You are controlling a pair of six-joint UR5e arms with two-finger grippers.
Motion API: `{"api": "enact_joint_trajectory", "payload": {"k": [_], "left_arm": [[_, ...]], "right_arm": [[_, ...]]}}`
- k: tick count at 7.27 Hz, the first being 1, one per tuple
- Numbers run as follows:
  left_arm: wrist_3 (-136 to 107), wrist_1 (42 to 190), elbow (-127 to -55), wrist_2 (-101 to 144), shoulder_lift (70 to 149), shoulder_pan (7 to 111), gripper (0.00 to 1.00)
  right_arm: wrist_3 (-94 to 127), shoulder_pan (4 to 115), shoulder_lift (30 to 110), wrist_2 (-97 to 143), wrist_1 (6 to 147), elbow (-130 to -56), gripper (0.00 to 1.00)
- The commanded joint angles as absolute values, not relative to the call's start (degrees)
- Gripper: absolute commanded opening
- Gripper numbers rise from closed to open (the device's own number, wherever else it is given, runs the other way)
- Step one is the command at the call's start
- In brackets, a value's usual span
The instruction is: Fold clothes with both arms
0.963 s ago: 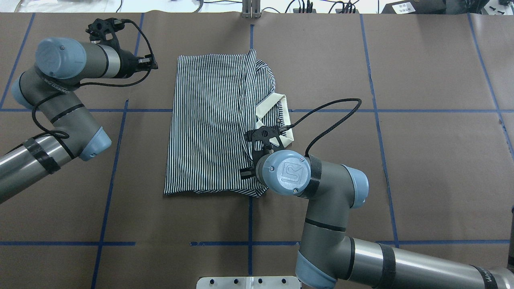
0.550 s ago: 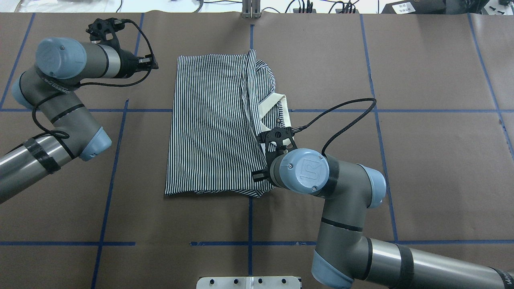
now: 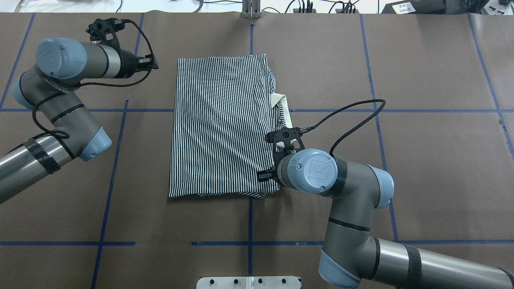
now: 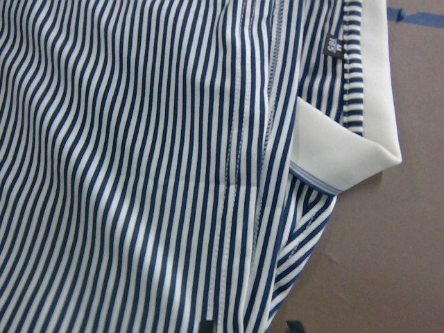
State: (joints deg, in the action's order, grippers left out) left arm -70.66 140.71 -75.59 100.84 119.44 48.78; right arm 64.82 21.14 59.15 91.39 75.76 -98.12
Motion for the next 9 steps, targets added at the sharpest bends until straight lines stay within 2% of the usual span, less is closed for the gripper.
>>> {"api": "enact_joint_trajectory", "payload": {"k": [1,3,5,6,9], "left_arm": [[-70.66,140.71,-75.67,100.9,119.44,48.78,0.37],[-70.93,140.28,-76.55,100.9,119.44,48.78,0.37],[-71.19,140.19,-76.64,100.9,119.44,48.78,0.37],[-71.19,140.19,-76.64,100.9,119.44,48.78,0.37],[-71.28,140.1,-77.25,100.9,119.36,48.78,0.37]], "right_arm": [[65.21,23.72,57.4,92.02,75.94,-97.91,1.0],[87.3,21.99,57.74,91.15,75.59,-98.43,1.0],[110.81,18.92,56.87,88.18,75.67,-98.79,0.89],[116.14,17.85,56.87,86.07,75.67,-98.79,0.83],[118.92,16.61,56.95,85.52,75.76,-98.09,0.83]]}}
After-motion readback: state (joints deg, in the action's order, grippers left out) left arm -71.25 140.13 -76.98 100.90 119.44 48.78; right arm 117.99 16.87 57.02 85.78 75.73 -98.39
